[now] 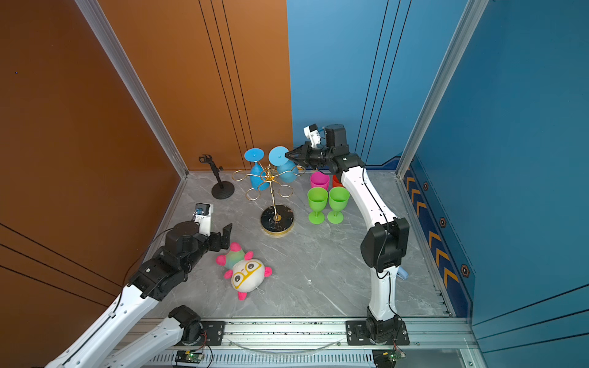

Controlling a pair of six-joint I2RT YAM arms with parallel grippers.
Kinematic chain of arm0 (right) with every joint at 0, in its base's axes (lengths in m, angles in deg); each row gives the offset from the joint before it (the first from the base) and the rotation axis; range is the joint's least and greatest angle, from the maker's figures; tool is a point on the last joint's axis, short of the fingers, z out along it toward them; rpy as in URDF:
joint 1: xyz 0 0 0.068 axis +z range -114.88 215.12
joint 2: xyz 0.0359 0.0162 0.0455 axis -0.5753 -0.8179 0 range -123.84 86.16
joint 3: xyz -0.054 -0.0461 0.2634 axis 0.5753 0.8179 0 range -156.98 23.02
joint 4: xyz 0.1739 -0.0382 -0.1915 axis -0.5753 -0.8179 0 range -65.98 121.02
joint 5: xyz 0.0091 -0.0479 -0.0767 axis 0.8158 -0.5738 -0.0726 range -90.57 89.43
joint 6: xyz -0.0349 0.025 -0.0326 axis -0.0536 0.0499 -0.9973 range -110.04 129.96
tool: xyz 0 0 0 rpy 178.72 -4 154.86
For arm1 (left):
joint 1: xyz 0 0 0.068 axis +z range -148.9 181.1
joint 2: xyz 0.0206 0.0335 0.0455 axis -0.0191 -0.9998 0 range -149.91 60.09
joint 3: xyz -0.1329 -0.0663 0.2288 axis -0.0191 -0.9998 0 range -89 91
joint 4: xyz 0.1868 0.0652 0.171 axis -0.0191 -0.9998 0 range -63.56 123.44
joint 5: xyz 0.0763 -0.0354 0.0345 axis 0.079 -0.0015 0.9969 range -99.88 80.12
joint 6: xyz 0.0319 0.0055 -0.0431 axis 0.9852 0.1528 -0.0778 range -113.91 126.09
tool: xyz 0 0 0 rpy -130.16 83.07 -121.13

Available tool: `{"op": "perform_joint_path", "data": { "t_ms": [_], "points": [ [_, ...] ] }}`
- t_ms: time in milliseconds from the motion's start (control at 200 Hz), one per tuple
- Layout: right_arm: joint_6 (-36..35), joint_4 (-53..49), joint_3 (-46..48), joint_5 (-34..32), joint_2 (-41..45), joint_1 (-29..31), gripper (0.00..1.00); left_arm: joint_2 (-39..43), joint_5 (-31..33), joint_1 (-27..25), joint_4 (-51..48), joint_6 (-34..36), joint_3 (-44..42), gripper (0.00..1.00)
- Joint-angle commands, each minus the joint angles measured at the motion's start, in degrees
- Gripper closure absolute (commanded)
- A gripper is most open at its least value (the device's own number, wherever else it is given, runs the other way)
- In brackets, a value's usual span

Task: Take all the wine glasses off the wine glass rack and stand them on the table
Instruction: 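Close the right gripper on the blue glass foot and lift it off the rack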

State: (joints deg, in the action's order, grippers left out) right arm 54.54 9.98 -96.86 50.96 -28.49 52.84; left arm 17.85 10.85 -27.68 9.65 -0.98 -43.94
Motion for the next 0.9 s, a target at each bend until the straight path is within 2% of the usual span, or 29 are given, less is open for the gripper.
{"op": "perform_joint_path", "data": {
  "t_ms": [0,220,475,701,896],
  "points": [
    [-2.40,-0.40,1.80,1.48,3.43,-0.67,1.00,0.67,-0.87,0.61,1.02,-0.99,-0.57,0.02],
    [-6.04,-3.44,3.60,-0.02,6.56,-3.25,1.00,0.60,-1.83,0.57,1.19,-0.91,-0.76,0.02],
    [-9.64,-6.76,3.60,-1.53,8.66,-6.72,1.00,-0.47,-8.04,0.56,2.11,-0.32,-0.50,0.02],
    [-21.17,-17.80,3.50,-11.81,14.75,-8.30,1.00,0.74,-17.00,1.49,3.74,-0.53,-0.87,0.02],
    [-26.23,-23.14,8.32,-20.08,22.58,-8.27,1.00,1.54,-25.67,3.36,3.79,-3.89,0.46,0.01]
  ]
}}
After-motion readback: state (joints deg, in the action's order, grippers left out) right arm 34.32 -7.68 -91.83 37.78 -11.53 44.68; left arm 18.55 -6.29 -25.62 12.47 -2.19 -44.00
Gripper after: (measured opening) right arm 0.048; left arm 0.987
